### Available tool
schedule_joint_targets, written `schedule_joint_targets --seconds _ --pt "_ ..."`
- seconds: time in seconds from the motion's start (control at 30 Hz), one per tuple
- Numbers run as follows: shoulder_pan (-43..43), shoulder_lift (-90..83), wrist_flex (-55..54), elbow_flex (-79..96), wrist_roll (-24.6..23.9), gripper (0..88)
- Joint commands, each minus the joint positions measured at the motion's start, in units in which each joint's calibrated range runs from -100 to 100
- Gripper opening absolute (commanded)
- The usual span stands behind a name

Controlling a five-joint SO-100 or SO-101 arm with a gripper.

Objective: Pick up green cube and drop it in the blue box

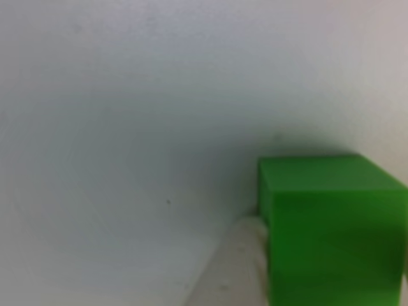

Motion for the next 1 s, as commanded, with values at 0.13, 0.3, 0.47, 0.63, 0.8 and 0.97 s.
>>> schedule_joint_targets --seconds 0.13,0.3,0.47,0.63,0.8,0.97 --pt "-0.13 -2.27 1.72 -3.00 0.24 1.3" --pt "0.08 -7.62 5.09 -3.00 0.24 1.3" --pt "0.44 -15.06 9.13 -3.00 0.24 1.3" --pt "0.88 -22.08 14.57 -3.00 0.24 1.3" --pt "4.85 -27.09 20.83 -3.00 0.24 1.3" --pt "13.67 -30.44 25.61 -3.00 0.24 1.3"
